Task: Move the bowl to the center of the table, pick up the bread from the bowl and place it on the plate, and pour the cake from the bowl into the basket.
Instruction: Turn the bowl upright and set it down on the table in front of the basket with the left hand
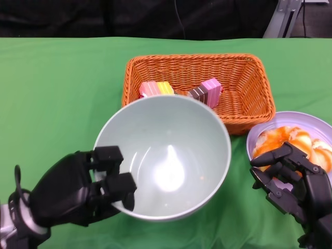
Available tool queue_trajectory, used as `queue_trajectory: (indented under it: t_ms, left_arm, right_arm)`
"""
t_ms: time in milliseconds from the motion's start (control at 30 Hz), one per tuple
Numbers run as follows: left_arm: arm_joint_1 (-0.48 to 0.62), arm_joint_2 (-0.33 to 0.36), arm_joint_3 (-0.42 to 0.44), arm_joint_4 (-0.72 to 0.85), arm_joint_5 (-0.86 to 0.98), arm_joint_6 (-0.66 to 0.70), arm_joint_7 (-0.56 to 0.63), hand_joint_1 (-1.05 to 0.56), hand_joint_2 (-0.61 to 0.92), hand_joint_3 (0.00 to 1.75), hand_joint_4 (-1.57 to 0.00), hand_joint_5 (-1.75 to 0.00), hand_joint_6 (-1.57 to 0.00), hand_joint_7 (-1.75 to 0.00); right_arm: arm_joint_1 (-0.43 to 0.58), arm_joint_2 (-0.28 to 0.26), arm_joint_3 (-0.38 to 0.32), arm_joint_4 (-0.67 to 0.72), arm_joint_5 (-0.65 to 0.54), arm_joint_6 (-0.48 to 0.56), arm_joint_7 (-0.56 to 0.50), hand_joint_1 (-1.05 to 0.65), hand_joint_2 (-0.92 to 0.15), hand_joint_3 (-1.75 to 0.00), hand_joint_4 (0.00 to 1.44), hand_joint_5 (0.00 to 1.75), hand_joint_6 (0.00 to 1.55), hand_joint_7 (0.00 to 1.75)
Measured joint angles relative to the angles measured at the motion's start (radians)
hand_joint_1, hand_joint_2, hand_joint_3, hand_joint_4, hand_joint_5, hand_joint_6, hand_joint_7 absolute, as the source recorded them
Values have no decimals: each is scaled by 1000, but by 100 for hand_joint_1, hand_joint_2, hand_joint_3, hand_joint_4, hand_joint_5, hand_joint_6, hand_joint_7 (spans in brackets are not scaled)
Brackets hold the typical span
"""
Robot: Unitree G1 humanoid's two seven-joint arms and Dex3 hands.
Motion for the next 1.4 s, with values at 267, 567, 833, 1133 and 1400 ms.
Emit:
queue_trajectory:
  t_ms: [267,567,833,1133,1400]
  left_arm:
    - [1,51,-97,32,70,47,94,-1,77,26,-76,-175,-68,-166]
    - [-19,60,-186,104,91,80,154,-13,83,8,-74,-171,-73,-150]
    - [-45,50,-240,181,82,106,138,-10,82,1,-70,-174,-74,-146]
    - [-47,-8,-255,214,61,182,123,-14,82,0,-68,-175,-72,-144]
    - [-47,-50,-255,208,38,254,180,-7,83,0,-69,-165,-81,-124]
  right_arm:
    - [1,0,0,-27,-4,6,-10,-20,-91,-16,72,154,71,115]
    - [16,0,10,-41,-3,15,-16,-21,-92,-15,71,154,70,116]
    - [27,0,21,-74,-4,23,-16,-22,-92,-16,71,153,69,118]
    - [34,1,28,-74,-9,23,-32,-19,-92,-15,71,154,69,117]
    - [37,3,32,-74,-8,31,-38,-21,-92,-15,71,154,69,119]
